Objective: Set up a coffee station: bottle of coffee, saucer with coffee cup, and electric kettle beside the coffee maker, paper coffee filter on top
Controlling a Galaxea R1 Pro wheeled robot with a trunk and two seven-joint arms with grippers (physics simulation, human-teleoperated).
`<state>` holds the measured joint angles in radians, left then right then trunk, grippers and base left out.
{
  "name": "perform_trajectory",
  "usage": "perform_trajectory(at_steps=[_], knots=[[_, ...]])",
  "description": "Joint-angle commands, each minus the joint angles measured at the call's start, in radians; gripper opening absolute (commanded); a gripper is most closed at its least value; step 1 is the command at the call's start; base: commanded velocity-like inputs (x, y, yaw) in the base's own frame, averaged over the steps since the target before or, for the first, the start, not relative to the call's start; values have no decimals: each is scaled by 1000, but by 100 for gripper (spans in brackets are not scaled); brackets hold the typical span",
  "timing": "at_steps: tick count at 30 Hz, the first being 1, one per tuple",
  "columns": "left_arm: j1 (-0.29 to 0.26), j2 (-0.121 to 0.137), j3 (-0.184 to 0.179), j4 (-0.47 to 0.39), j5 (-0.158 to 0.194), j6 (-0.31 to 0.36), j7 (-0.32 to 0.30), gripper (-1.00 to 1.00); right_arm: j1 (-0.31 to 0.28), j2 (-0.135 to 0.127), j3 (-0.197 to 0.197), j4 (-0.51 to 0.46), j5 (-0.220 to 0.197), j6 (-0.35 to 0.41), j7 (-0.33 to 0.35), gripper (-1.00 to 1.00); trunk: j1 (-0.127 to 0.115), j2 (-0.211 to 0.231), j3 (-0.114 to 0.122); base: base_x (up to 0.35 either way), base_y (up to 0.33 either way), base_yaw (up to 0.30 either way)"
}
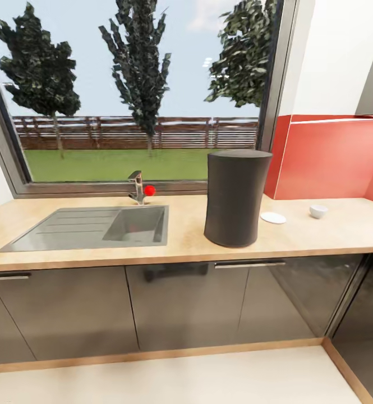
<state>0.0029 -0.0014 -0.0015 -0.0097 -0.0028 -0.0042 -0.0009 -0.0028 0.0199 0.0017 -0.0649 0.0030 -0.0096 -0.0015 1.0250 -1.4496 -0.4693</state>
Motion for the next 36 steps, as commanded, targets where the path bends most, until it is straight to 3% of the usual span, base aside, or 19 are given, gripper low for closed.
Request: perform_trajectory(at_steps=[1, 26, 36], knots=[[0, 0, 0, -1, 0, 0, 0, 100, 0, 0, 0, -6, 0, -1, 0, 100, 0, 0, -1, 0, 0, 208], [-1, 0, 0, -3, 0, 0, -1, 100, 0, 0, 0, -18, 0, -1, 0, 100, 0, 0, -21, 3, 2, 229], [-1, 0, 0, -4, 0, -2, -1, 100, 0, 0, 0, -18, 0, -1, 0, 100, 0, 0, -31, 205, 184, 216]])
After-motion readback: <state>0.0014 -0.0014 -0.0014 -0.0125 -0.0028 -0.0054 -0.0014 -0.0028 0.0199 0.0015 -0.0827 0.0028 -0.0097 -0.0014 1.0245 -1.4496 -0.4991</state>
